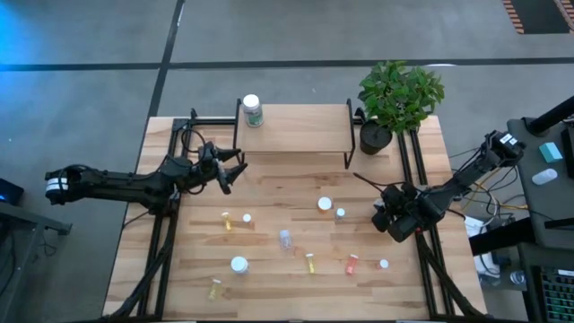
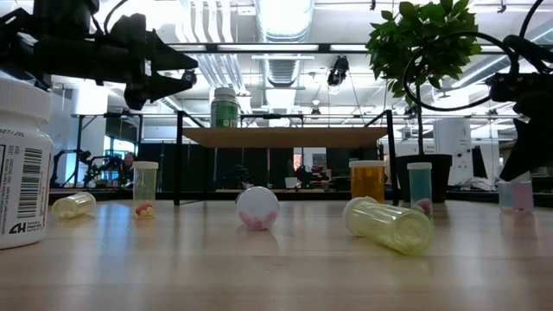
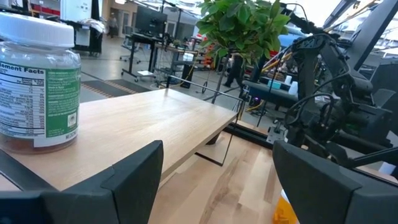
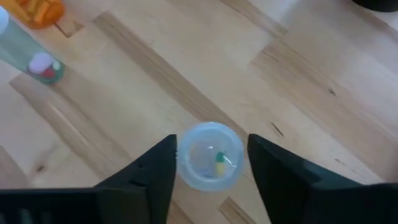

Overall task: Pick and place medicine bottles onto shelf by color
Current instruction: Put the transparent pill bottle on the shelf

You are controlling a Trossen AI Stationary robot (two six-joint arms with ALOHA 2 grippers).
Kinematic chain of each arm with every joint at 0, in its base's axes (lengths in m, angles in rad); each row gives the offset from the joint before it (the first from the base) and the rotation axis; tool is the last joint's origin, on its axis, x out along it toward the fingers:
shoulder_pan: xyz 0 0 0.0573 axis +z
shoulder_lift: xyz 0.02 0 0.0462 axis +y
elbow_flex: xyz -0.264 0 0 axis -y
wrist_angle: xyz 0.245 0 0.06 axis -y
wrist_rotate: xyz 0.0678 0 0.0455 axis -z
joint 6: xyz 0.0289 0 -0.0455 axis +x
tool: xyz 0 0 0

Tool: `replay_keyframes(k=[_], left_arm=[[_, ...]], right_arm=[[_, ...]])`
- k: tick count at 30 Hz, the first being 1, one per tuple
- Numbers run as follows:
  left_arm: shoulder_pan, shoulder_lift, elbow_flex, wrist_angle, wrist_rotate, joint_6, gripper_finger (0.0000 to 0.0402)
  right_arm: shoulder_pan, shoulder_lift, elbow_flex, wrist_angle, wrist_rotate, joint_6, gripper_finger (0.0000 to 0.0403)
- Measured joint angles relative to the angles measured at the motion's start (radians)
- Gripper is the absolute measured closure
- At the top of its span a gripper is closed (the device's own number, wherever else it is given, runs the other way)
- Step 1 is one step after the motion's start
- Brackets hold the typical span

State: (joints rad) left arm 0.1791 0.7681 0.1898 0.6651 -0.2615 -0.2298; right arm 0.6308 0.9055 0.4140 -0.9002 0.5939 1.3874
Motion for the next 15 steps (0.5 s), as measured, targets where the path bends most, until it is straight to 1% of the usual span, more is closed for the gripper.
replay_keyframes(k=[4, 7, 9, 12, 15], left_arm=[[0.000, 0.000, 0.000, 0.000, 0.000, 0.000, 0.0116], [0.000, 0.002, 0.000, 0.000, 0.000, 0.000, 0.0116], [0.000, 0.002, 0.000, 0.000, 0.000, 0.000, 0.0116], [0.000, 0.002, 0.000, 0.000, 0.000, 0.000, 0.0116], [0.000, 0.002, 0.000, 0.000, 0.000, 0.000, 0.0116]], right_arm=[[0.000, 0.000, 0.012, 0.001, 0.000, -0.002, 0.0262], [0.000, -0.001, 0.029, 0.002, 0.000, -0.018, 0.0275], [0.000, -0.001, 0.041, 0.001, 0.000, -0.031, 0.0273], [0.000, -0.001, 0.064, 0.001, 0.013, -0.052, 0.0257], [0.000, -0.001, 0.094, 0.001, 0.063, -0.076, 0.0248]])
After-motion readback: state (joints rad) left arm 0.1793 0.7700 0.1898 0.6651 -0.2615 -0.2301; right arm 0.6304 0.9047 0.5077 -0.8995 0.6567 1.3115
